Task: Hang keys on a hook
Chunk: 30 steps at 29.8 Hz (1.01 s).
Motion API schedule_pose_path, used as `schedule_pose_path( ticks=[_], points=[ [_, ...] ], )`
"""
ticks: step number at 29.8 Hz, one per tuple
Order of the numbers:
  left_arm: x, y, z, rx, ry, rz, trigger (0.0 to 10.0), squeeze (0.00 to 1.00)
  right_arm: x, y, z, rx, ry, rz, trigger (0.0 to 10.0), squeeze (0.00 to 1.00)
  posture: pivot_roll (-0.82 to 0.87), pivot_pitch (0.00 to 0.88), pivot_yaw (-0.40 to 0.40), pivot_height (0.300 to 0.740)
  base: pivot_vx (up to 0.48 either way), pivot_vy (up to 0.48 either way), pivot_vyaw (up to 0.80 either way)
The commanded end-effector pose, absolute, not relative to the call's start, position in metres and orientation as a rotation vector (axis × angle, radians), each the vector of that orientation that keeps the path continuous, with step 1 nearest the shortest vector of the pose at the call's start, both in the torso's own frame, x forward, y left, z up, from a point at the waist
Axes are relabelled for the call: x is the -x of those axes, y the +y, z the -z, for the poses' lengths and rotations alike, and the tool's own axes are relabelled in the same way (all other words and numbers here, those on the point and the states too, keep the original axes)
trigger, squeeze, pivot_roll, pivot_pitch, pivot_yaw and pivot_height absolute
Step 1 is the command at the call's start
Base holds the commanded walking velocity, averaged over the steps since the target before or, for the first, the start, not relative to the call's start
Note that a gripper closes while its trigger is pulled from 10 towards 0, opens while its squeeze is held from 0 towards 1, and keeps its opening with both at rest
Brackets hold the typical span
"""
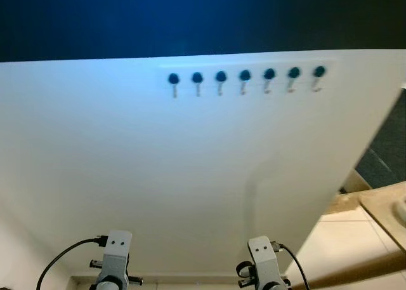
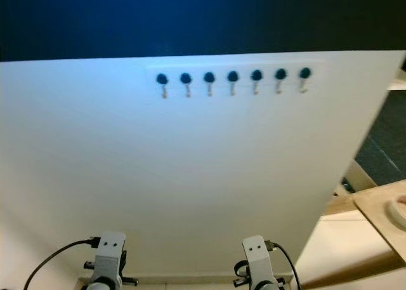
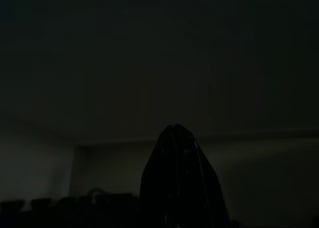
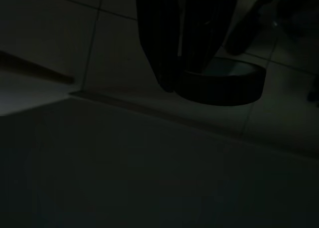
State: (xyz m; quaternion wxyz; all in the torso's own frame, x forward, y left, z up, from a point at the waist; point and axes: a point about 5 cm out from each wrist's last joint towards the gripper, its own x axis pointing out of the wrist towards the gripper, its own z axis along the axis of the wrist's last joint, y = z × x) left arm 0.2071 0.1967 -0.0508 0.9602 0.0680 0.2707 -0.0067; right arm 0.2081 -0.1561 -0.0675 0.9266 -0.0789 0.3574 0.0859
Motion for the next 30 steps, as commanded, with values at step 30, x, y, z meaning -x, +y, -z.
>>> schedule_pose_path(
  ticks=[30],
  points=[
    [-0.2019,0.2056,0.0522,-0.144,0.552,-0.05,10.0,0.01,-0.2054,-0.1524,0.0697,0.132,0.752,-0.189,10.0,0.0,0.06,0.021,0.003,0.74,0.0,-0.104,0.0]
  ],
)
